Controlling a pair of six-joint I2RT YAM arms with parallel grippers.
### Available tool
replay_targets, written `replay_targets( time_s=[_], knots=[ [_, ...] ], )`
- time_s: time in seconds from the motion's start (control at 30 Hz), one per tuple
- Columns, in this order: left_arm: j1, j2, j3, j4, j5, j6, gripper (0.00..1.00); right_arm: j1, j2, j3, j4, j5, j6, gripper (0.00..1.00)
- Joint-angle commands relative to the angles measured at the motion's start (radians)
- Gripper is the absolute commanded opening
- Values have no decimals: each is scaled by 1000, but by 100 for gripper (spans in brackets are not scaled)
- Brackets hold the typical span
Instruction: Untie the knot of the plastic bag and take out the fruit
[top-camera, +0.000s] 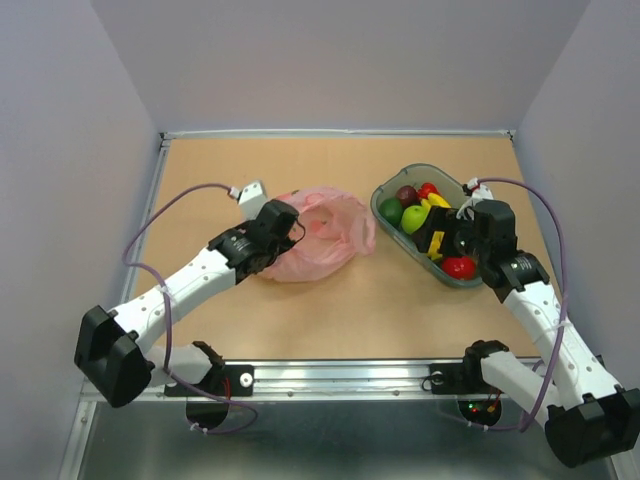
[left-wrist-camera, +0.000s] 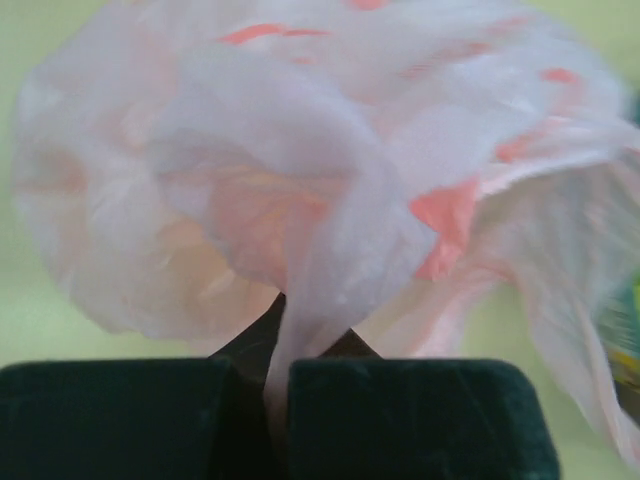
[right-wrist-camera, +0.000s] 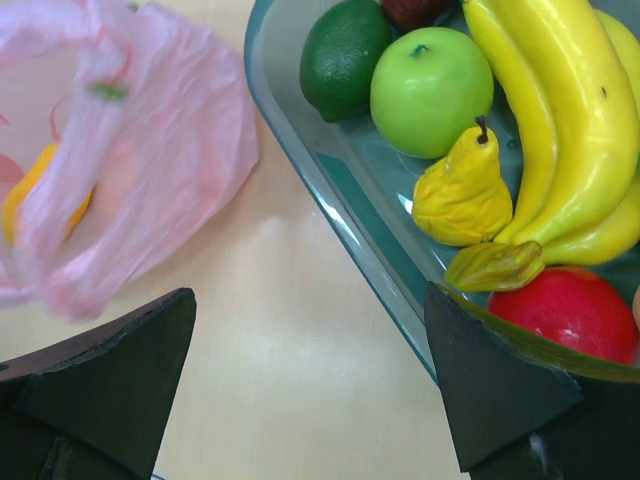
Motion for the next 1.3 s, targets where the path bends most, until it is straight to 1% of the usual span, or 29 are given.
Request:
replay_targets(
  time_s=[0.0,0.07,0.1,0.27,0.47,0.6,0.63,0.7,0.73,0.8,0.83,0.87,0.9,1.07,1.1,1.2,1.27],
  knots=[
    [-132,78,233,-73,-76,74,0,7,-15,26,60,-73,-60,100],
    [-141,108,229,-93,-73,49,0,8,-6,29,69,-120,-72,100],
    [-140,106,162,-87,-76,29,0,7,1,34,77,-140,-77,100],
    [-132,36,-79,38,27,-32,0,13,22,57,84,-266,-98,100],
    [-130,43,-172,136,93,-48,0,60,47,121,118,-328,-106,100],
    [-130,57,-187,176,116,-40,0,163,86,192,140,-297,-120,100],
    [-130,59,-187,186,119,-38,0,215,102,210,141,-288,-123,99],
    [-130,54,-186,194,119,-34,0,270,157,265,143,-276,-143,99],
    [-130,53,-184,196,114,-31,0,330,178,281,141,-271,-154,99],
    [-130,37,-178,194,111,-23,0,396,249,319,141,-242,-204,99],
    [-130,28,-176,188,107,-20,0,456,270,331,140,-239,-230,99],
    [-130,23,-173,185,105,-12,0,479,295,338,140,-239,-258,99],
    [-130,10,-169,171,104,12,0,513,335,351,134,-245,-323,99],
    [-129,-32,-158,94,71,40,0,528,444,391,118,-214,-532,99],
    [-129,-55,-169,91,71,40,0,528,465,394,118,-202,-608,99],
    [-126,-89,-192,93,65,49,0,528,556,404,118,-171,-724,99],
    [-124,-96,-196,88,64,63,0,528,631,413,118,-148,-762,99]
  ],
)
